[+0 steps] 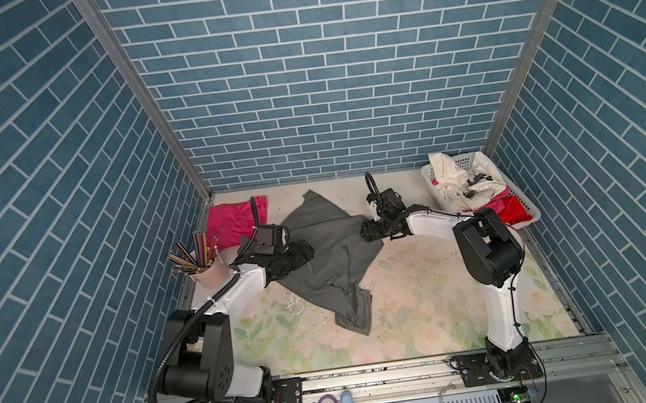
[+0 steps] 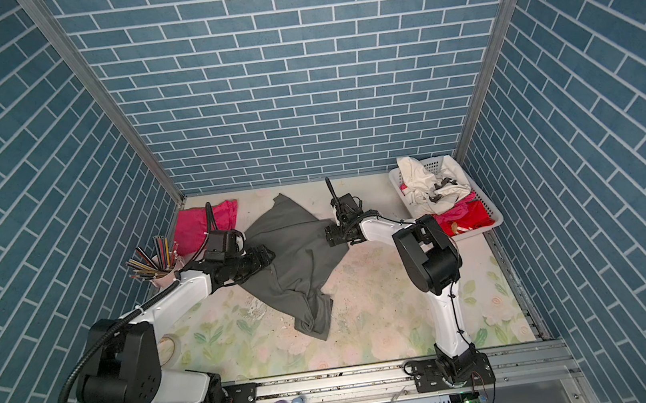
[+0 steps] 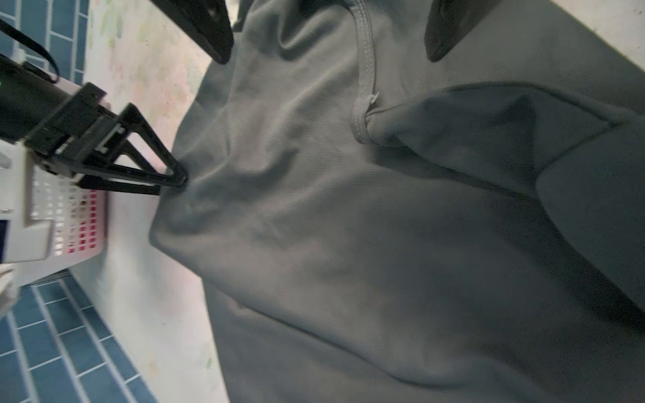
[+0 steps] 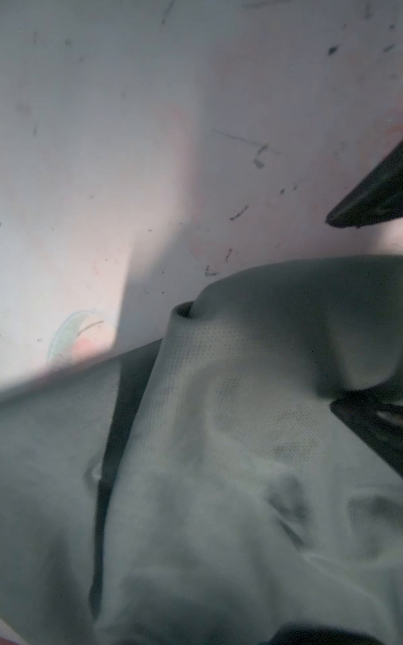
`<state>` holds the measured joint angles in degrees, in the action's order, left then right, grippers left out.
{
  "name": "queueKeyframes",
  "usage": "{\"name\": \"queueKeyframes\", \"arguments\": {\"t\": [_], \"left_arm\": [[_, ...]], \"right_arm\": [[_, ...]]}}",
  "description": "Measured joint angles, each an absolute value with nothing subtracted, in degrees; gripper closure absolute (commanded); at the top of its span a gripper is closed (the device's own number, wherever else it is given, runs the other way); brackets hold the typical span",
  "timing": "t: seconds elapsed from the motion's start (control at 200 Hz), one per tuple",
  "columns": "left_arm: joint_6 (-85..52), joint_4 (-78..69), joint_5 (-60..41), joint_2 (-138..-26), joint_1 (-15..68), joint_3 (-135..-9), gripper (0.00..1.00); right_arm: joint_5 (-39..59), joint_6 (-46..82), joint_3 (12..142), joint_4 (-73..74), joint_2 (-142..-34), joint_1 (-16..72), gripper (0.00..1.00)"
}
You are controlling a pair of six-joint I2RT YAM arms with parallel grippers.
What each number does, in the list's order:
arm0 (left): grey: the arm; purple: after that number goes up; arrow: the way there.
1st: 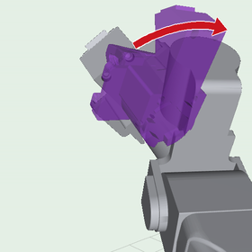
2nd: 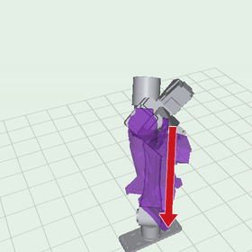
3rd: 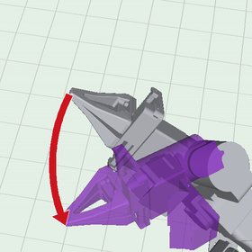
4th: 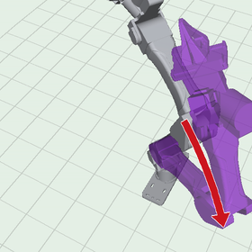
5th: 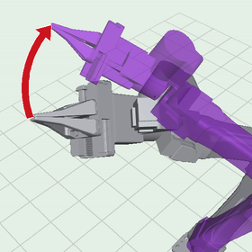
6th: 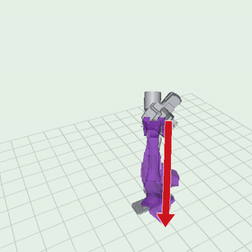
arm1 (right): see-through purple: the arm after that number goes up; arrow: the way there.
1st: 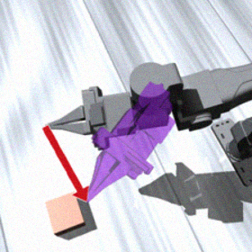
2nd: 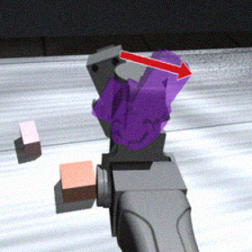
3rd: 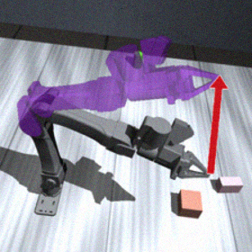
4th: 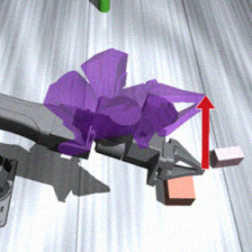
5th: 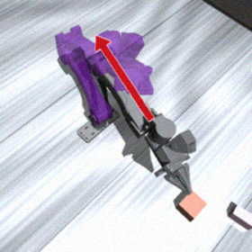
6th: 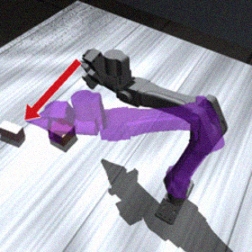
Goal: Fold and stack the t-shirts
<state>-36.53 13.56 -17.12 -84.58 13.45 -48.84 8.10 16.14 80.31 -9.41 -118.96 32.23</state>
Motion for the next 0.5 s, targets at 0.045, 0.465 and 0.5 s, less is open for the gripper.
{"name": "queueKeyframes", "arguments": {"t": [0.045,0.465,0.5], "left_arm": [[-35.48,14.98,-16.43,-86.50,13.45,-50.22,0.14],[-31.88,20.32,-14.50,-92.86,12.62,-54.08,0.29],[-31.75,20.53,-14.26,-93.58,12.47,-54.11,0.34]], "right_arm": [[8.82,15.94,80.34,-8.91,-119.39,32.23,0.45],[10.66,15.81,80.34,-4.93,-120.51,32.25,0.85],[10.72,15.90,80.12,-4.62,-120.51,32.25,0.86]]}}
